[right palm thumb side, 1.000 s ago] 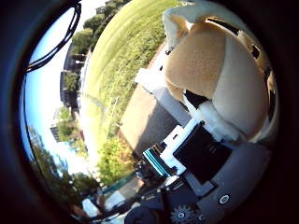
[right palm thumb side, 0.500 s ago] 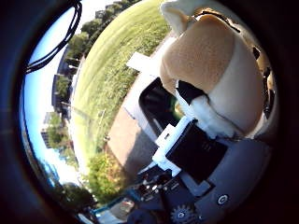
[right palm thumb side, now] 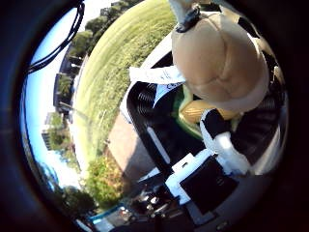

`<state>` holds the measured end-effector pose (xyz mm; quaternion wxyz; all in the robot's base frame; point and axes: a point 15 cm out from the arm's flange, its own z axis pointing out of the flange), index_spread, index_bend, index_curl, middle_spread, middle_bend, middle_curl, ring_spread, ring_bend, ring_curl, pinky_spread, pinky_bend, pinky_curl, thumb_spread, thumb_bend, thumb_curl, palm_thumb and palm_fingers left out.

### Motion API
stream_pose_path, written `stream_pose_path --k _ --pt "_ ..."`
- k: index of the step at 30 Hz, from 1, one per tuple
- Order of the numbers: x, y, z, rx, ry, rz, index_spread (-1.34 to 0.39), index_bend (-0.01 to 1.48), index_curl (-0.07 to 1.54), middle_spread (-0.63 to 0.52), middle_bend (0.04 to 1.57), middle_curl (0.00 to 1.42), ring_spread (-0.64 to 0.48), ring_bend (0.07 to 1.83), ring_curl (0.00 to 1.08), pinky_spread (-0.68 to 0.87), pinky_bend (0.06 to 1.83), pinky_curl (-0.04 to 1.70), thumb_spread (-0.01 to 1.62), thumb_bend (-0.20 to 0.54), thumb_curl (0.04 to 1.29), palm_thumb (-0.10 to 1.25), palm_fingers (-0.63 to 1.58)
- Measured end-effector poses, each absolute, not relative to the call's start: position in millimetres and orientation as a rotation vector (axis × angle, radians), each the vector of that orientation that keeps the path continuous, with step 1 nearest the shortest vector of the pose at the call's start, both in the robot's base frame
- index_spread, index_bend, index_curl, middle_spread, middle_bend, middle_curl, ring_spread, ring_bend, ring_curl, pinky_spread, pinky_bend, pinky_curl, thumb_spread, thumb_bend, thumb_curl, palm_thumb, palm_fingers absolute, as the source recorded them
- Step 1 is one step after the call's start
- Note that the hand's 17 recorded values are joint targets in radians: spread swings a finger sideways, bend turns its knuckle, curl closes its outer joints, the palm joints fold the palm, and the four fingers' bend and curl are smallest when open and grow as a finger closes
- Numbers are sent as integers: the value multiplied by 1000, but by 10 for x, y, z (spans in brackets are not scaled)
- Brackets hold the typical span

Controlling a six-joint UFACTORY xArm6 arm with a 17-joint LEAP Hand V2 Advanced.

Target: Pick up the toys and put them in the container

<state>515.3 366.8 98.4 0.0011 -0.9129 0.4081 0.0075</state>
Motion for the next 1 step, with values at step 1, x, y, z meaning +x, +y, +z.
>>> stream_pose_path --k 1 --pt "5136 3642 1079 -2869 1284 29 -539 180 772 19 290 462 279 711 336 468 1028 552 1077 -32 566 743 -88"
